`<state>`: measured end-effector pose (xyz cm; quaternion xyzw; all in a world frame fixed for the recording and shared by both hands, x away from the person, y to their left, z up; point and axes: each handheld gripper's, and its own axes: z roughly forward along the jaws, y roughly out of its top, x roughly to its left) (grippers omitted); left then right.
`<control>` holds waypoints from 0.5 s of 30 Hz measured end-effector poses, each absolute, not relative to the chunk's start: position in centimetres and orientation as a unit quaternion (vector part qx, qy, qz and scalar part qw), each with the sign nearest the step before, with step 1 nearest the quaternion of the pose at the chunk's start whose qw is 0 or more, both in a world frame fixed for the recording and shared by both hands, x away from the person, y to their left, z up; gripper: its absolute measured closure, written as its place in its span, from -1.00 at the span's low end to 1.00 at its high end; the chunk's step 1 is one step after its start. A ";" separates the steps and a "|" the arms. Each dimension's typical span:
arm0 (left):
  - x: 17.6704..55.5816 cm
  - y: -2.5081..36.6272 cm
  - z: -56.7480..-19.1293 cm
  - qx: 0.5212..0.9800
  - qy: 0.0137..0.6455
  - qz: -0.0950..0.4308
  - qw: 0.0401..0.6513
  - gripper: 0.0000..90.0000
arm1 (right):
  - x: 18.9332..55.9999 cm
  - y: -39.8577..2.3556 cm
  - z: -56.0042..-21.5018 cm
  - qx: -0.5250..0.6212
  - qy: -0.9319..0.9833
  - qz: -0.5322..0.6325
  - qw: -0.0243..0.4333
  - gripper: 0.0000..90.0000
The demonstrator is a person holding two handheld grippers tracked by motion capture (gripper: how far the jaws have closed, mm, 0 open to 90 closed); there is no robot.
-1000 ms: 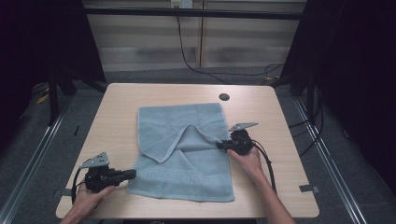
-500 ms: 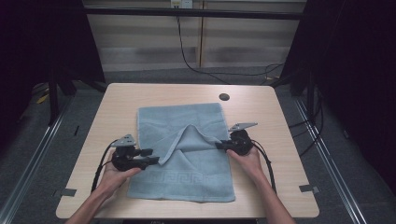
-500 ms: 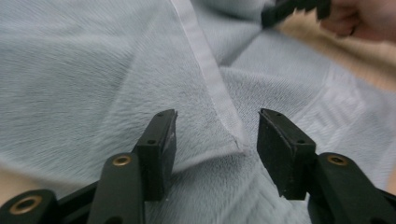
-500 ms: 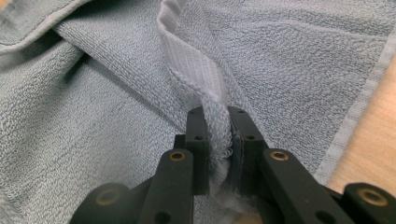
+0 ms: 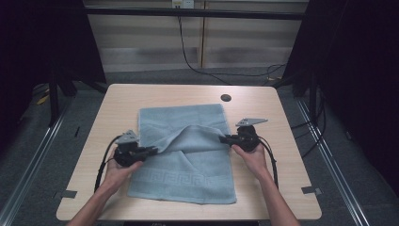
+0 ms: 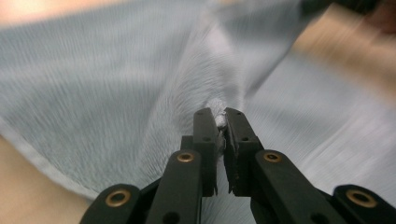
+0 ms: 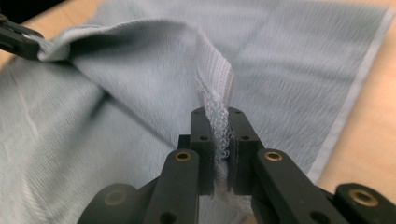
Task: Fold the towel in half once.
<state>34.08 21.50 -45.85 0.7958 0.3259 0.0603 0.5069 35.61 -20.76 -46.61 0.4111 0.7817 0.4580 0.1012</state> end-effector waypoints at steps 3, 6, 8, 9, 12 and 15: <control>34.0 22.9 -42.3 0.775 0.314 0.084 0.542 0.87 | 35.2 -21.0 -44.2 0.398 0.770 0.485 0.119 0.85; 33.3 24.1 -39.6 0.753 0.302 0.092 0.577 0.87 | 34.4 -21.5 -41.7 0.383 0.753 0.519 0.131 0.86; 32.9 24.4 -38.8 0.748 0.297 0.097 0.585 0.87 | 33.9 -21.6 -40.9 0.378 0.748 0.530 0.133 0.86; 31.9 25.2 -38.0 0.740 0.287 0.093 0.601 0.87 | 32.9 -21.9 -39.7 0.366 0.742 0.545 0.139 0.86; 30.1 25.9 -38.2 0.744 0.281 0.097 0.598 0.87 | 30.8 -21.8 -38.9 0.346 0.752 0.544 0.137 0.86; 28.3 26.7 -39.8 0.751 0.281 0.079 0.592 0.87 | 28.4 -21.7 -39.4 0.334 0.771 0.524 0.135 0.86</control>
